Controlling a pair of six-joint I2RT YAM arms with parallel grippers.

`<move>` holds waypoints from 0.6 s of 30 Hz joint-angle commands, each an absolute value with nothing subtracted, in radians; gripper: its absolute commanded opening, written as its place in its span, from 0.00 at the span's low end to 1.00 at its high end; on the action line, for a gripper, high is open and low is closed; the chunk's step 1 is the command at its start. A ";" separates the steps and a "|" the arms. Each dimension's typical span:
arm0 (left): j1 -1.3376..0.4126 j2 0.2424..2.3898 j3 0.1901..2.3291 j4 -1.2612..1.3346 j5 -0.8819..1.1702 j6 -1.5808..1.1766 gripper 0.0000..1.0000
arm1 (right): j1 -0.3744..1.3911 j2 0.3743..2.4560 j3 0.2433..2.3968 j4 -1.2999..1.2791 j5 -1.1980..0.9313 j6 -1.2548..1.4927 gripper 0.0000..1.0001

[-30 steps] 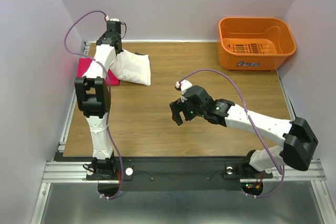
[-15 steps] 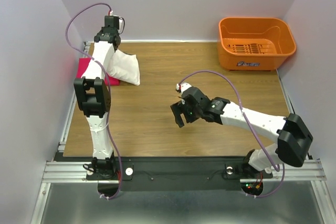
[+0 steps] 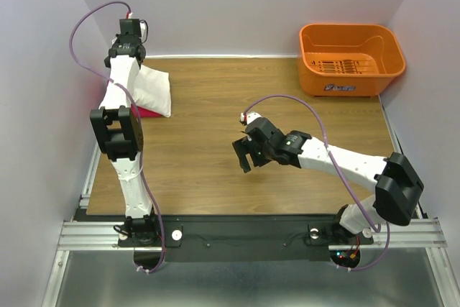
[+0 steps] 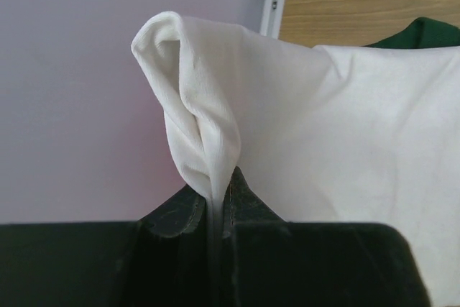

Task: Fold and stack the t-shirts
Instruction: Neatly place the folded tshirt to the corner

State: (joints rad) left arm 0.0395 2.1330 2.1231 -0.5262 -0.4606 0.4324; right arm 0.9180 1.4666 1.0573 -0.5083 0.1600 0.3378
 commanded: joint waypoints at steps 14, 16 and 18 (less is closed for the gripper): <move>0.086 2.220 2.077 -0.330 -0.736 0.457 0.61 | 0.928 1.526 1.088 -0.508 0.195 0.364 0.93; 0.086 2.212 2.077 -0.324 -0.759 0.437 0.69 | 0.928 1.510 1.075 -0.508 0.202 0.373 0.93; 0.086 2.181 2.085 -0.324 -0.756 0.413 0.77 | 0.930 1.493 1.063 -0.508 0.224 0.379 0.93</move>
State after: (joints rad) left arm 0.0849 2.2620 2.0670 -0.3901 -0.6842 0.4568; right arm 0.9180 1.5375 1.0573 -0.5163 0.1802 0.3557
